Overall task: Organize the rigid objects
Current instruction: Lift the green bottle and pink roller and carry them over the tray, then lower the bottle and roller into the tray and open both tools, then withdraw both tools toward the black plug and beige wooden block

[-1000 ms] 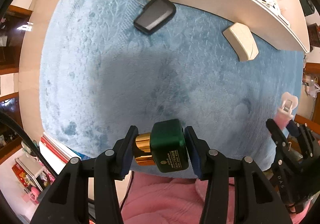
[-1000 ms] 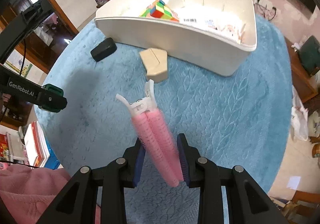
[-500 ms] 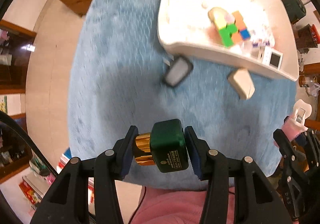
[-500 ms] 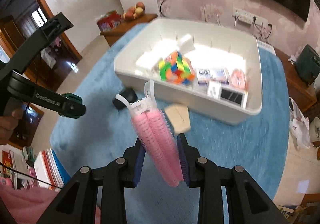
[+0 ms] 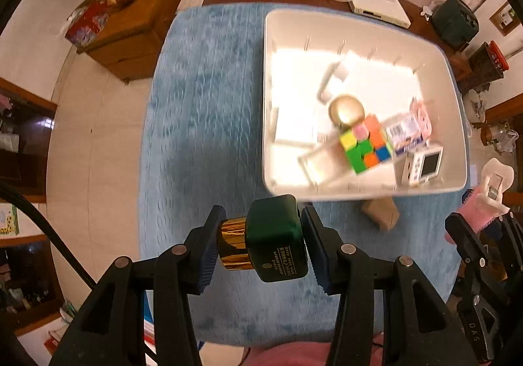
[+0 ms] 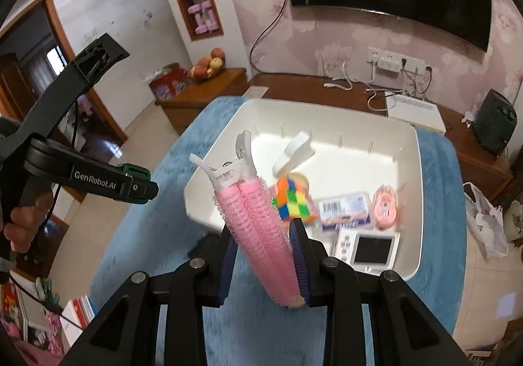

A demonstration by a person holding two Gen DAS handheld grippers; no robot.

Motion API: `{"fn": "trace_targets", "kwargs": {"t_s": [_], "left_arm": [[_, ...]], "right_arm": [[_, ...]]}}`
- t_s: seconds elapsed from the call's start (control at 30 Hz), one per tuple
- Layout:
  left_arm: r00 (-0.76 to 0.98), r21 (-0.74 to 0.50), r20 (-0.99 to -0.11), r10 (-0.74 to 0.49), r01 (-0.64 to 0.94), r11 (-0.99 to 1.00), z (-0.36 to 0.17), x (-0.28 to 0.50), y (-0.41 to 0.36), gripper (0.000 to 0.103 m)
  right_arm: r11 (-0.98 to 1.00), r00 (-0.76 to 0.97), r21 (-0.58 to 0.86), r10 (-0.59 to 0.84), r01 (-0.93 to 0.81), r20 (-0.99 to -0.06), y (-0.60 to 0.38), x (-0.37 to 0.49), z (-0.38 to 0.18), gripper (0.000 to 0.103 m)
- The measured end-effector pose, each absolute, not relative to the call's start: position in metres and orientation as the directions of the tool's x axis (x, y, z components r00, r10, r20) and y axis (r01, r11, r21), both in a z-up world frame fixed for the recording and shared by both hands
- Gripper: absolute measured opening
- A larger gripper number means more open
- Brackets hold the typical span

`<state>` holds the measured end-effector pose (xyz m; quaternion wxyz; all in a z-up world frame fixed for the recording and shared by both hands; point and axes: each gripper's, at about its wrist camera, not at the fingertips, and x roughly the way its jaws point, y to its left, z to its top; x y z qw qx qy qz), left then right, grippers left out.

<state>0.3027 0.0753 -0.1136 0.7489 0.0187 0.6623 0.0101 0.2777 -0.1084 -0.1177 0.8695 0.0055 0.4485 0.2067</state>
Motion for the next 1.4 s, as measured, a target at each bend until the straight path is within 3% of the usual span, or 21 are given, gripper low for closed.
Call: {"fn": "trace_targets", "kwargs": {"t_s": [0.37, 0.53, 0.77, 1.2, 1.4], "left_arm": [[0.266, -0.018, -0.964, -0.028, 0.039, 0.999, -0.113, 0.349, 0.066, 0.051], [0.37, -0.145, -0.915, -0.161, 0.071, 0.987, -0.108, 0.36, 0.061, 0.051], [0.447, -0.132, -0.877, -0.174, 0.124, 0.983, -0.114, 0.367, 0.049, 0.051], [0.49, -0.154, -0.846, -0.211, 0.155, 0.976, -0.108, 0.36, 0.047, 0.052], [0.5, -0.143, -0.844, -0.195, 0.139, 0.98, -0.101, 0.347, 0.047, 0.063]], "right_arm": [[0.938, 0.575, 0.191, 0.33, -0.289, -0.749, -0.109, 0.308, -0.131, 0.032], [0.956, 0.61, 0.153, 0.279, -0.251, -0.741, -0.107, 0.321, -0.142, 0.033], [0.962, 0.619, 0.133, 0.256, -0.238, -0.742, -0.103, 0.334, -0.154, 0.035], [0.966, 0.649, 0.148, 0.254, -0.214, -0.717, -0.108, 0.331, -0.15, 0.06], [0.961, 0.669, 0.177, 0.275, -0.212, -0.69, -0.117, 0.32, -0.137, 0.067]]}}
